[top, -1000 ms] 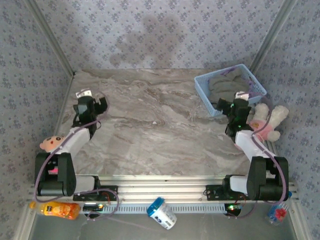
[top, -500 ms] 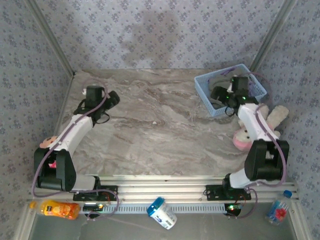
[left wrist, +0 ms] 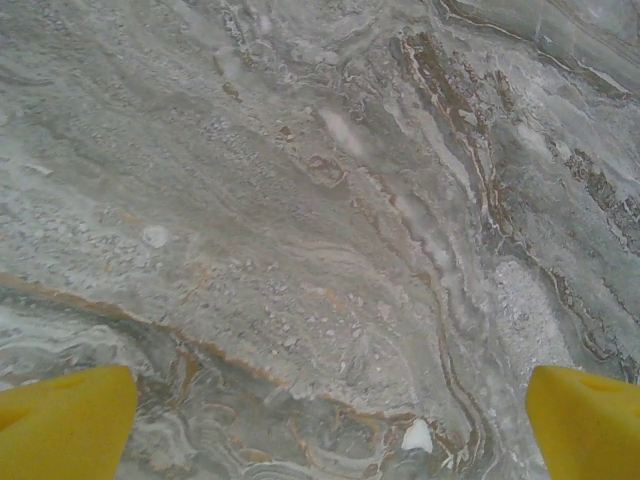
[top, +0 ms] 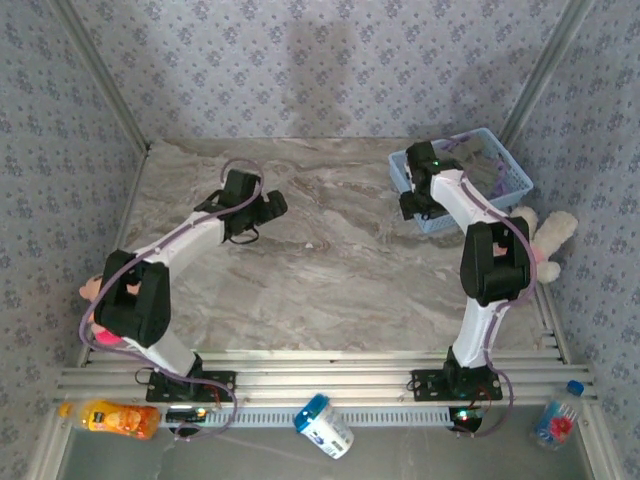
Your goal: Fold and stack the mixed laundry pile
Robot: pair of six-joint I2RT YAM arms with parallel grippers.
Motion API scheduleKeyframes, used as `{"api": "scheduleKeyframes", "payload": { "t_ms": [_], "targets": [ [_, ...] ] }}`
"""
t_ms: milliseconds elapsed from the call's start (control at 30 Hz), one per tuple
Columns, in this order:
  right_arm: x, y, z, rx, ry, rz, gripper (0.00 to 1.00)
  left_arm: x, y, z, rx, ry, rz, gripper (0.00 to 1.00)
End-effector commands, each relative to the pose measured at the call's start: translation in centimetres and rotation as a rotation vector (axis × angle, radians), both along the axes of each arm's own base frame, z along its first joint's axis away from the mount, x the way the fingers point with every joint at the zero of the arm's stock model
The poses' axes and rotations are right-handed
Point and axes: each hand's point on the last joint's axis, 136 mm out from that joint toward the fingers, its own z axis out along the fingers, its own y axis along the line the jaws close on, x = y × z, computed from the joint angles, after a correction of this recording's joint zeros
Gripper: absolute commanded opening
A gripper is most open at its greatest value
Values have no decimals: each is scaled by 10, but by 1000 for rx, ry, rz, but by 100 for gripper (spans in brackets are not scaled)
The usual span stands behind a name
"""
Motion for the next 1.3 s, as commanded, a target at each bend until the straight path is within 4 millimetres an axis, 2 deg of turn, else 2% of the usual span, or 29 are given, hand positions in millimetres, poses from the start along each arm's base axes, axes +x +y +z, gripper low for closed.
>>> {"api": "scheduleKeyframes", "payload": {
  "t_ms": [0,167,333,367,567,667,833,933,967,1000,1033,1067,1100,1133,1167,1267],
  "targets": [
    [-9,-8,-7,-51,65,42,63,8,-10,11,-34,-4,-11,100],
    [-2,9,-17,-32,38,109,46,7,-17,7,-30,26,-27,100],
    [23,22,-16,-14,-7,164,30,5,-21,6,-30,46,-41,100],
    [28,23,-16,-14,-5,169,24,5,-21,7,-30,48,-41,100],
    [65,34,-14,-18,-57,197,9,1,-19,14,-15,42,-39,100],
    [86,46,-6,-13,-98,211,5,-2,-17,14,-9,53,-41,100],
    [130,45,8,4,-169,163,5,-3,-19,16,-3,62,-53,100],
    [154,52,20,55,-218,115,6,-5,-18,16,1,69,-56,100],
    [160,57,29,74,-238,95,6,-5,-18,15,4,75,-56,100],
    [164,63,34,91,-250,75,12,-6,-18,16,5,76,-56,100],
    [167,66,37,106,-260,58,23,-6,-17,15,6,79,-54,100],
    [168,73,43,132,-269,48,38,-6,-17,16,5,80,-54,100],
    [167,79,51,168,-283,37,47,-7,-17,16,3,81,-53,100],
    [165,85,57,212,-287,17,48,-7,-18,16,1,82,-53,100],
    [163,84,65,236,-301,-11,51,-6,-19,17,-3,81,-54,100],
    [158,60,85,260,-344,-118,78,-6,-21,20,-19,74,-55,100]
  ]
}}
